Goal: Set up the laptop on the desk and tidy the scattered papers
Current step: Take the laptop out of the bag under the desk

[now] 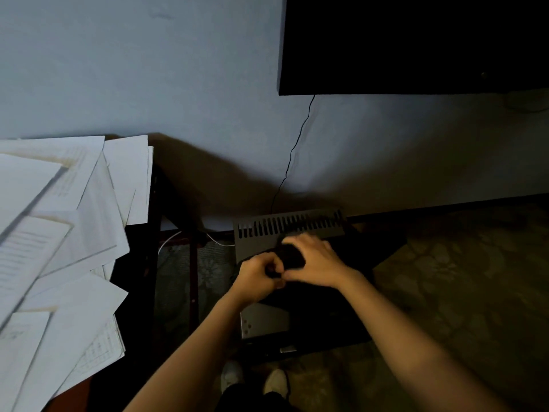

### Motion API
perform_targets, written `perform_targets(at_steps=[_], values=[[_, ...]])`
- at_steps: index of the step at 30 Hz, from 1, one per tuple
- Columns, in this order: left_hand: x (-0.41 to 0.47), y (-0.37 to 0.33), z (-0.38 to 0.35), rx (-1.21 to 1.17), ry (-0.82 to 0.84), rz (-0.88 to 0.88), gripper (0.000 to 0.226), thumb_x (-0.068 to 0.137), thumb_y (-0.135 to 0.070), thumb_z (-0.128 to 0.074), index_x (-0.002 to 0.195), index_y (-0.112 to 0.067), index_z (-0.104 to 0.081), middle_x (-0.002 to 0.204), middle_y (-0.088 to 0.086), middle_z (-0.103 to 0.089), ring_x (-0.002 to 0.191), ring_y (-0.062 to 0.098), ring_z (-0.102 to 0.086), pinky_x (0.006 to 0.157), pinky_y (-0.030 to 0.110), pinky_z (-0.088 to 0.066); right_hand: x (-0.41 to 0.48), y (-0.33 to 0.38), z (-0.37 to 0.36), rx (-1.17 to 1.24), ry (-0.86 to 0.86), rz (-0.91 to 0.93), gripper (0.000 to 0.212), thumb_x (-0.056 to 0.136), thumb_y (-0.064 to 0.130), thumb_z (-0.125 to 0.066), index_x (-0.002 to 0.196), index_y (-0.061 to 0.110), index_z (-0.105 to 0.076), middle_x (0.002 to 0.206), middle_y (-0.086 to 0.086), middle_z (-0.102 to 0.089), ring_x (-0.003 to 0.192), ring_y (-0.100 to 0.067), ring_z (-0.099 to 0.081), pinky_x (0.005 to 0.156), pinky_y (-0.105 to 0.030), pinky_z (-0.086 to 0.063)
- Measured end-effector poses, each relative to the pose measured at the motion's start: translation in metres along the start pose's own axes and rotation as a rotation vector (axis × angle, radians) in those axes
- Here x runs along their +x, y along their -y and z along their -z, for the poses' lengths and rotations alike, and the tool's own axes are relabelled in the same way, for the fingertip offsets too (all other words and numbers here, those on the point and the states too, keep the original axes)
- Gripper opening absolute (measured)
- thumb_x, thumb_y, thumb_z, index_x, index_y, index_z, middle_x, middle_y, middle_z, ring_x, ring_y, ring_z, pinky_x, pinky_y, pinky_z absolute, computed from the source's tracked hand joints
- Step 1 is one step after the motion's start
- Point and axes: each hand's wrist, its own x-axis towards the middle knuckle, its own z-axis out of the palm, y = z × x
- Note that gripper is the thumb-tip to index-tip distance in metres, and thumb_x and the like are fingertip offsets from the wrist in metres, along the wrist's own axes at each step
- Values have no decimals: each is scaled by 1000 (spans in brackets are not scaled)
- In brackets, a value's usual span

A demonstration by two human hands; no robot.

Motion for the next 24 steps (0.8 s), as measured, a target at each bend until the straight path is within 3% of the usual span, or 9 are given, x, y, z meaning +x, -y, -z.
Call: perform_targets(at_steps=[2,5,8,10,14,16,19,22,24], values=[[1,2,4,-199,-170,70,31,79,4,-62,76,-25,-53,82,-8,-55,87,13,-55,78,19,-44,2,0,-13,-237,158,-8,87,76,52,-67,147,30,-22,153,-2,-20,142,-23,-16,114,-39,-11],[2,17,9,-346,-433,270,18,92,-6,-50,105,-17,-56,112,3,-56,104,18,-53,91,32,-45,4,3,-20,-361,117,-21,96,75,50,-70,149,33,-13,156,0,-14,143,-25,-13,114,-42,-10],[-9,41,11,-383,-282,439,33,102,-19,-34,130,-8,-48,131,12,-49,119,26,-49,101,38,-41,6,5,-19,-358,97,-32,94,74,48,-72,148,33,-16,153,0,-21,140,-25,-20,111,-43,-14],[-16,47,11,-371,-230,450,36,103,-24,-29,128,-6,-49,128,16,-51,118,29,-50,102,41,-41,7,7,-19,-355,101,-44,93,74,45,-73,147,33,-17,152,0,-24,138,-26,-21,111,-45,-14],[-13,49,11,-373,-293,487,32,102,-16,-32,129,-7,-45,126,19,-53,109,33,-57,93,46,-49,9,9,-20,-341,85,-65,90,75,42,-72,147,34,-18,151,-1,-25,138,-27,-22,112,-47,-14],[-11,47,11,-444,-291,575,31,102,-15,-32,129,-5,-42,124,21,-52,93,30,-60,77,38,-52,9,10,-20,-338,81,-70,90,75,42,-72,147,34,-18,151,-1,-25,139,-27,-21,112,-47,-13],[-12,46,12,-527,-213,661,21,103,-17,-28,109,-7,-47,98,15,-54,59,16,-54,54,24,-43,9,10,-20,-337,75,-76,90,75,42,-72,147,34,-18,151,0,-25,139,-26,-21,112,-48,-13],[-11,48,15,-495,-157,637,34,104,-13,-26,78,-13,-48,74,6,-51,34,2,-53,39,14,-40,9,10,-21,-327,69,-78,89,76,42,-72,147,35,-19,151,0,-25,139,-26,-21,112,-47,-13],[-10,48,17,-446,-138,618,34,103,-11,-28,77,-12,-50,71,5,-51,40,4,-54,43,14,-41,10,10,-21,-324,63,-81,88,76,42,-72,146,35,-19,151,0,-25,139,-26,-21,112,-47,-14]])
